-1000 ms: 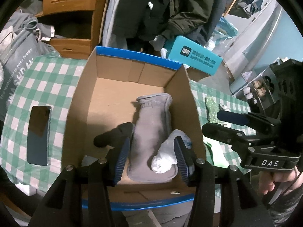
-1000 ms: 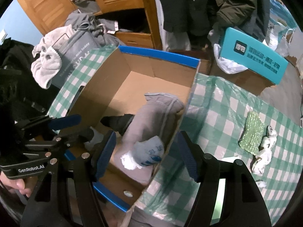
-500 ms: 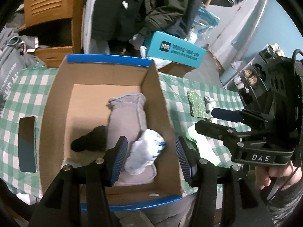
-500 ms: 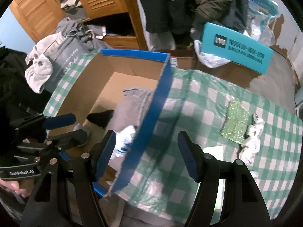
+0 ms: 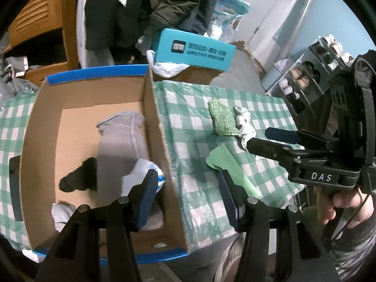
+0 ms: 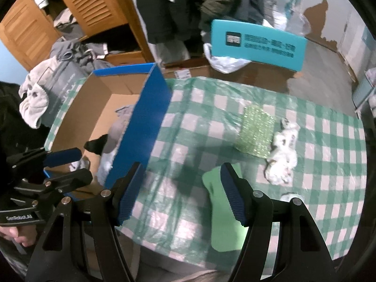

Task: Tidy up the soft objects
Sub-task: 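Move both open tools back over the table toward the green foam insole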

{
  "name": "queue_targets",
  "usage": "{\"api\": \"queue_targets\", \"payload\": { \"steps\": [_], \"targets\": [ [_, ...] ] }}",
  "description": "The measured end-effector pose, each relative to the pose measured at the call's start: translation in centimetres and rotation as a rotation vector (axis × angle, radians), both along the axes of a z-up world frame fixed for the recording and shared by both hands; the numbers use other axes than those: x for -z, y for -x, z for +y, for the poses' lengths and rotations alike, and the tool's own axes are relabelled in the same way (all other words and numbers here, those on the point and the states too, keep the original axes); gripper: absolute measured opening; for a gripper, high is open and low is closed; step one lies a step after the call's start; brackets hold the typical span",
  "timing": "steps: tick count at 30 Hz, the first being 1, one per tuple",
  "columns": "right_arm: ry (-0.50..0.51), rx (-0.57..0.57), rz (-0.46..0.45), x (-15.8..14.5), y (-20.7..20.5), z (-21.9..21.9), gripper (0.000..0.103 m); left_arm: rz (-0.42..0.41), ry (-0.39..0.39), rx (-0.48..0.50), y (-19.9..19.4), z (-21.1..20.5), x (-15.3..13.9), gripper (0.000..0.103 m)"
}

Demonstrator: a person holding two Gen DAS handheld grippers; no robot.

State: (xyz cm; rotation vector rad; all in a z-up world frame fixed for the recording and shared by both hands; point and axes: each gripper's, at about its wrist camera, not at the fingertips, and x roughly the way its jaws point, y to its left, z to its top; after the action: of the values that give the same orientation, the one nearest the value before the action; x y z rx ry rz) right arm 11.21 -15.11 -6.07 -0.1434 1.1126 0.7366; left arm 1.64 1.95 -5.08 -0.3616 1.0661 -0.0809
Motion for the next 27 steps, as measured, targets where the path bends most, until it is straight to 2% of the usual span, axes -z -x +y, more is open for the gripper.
{"api": "queue_targets", "payload": {
  "steps": [5, 9, 18, 27],
  "targets": [
    [0.001, 0.035, 0.0, 0.2, -0.5, -2.1, 0.068, 0.008, 0.005, 0.028, -0.8, -1.6, 0.2, 0.055],
    [0.004, 0.065, 0.004, 0.7, -1.1, -4.0, 0.068, 0.017, 0.002, 0.056, -1.4, -3.2, 0.4, 0.06],
    [0.019, 0.129, 0.02, 2.1, -2.2, -7.7, 0.068, 0.044, -0.01, 0.127, -2.8, -6.9, 1.2, 0.06],
    [0.039, 0.202, 0.056, 4.0, -3.7, -11.5, 0.068, 0.083, -0.013, 0.161, -4.8, -9.3, 3.1, 0.065]
  ]
}}
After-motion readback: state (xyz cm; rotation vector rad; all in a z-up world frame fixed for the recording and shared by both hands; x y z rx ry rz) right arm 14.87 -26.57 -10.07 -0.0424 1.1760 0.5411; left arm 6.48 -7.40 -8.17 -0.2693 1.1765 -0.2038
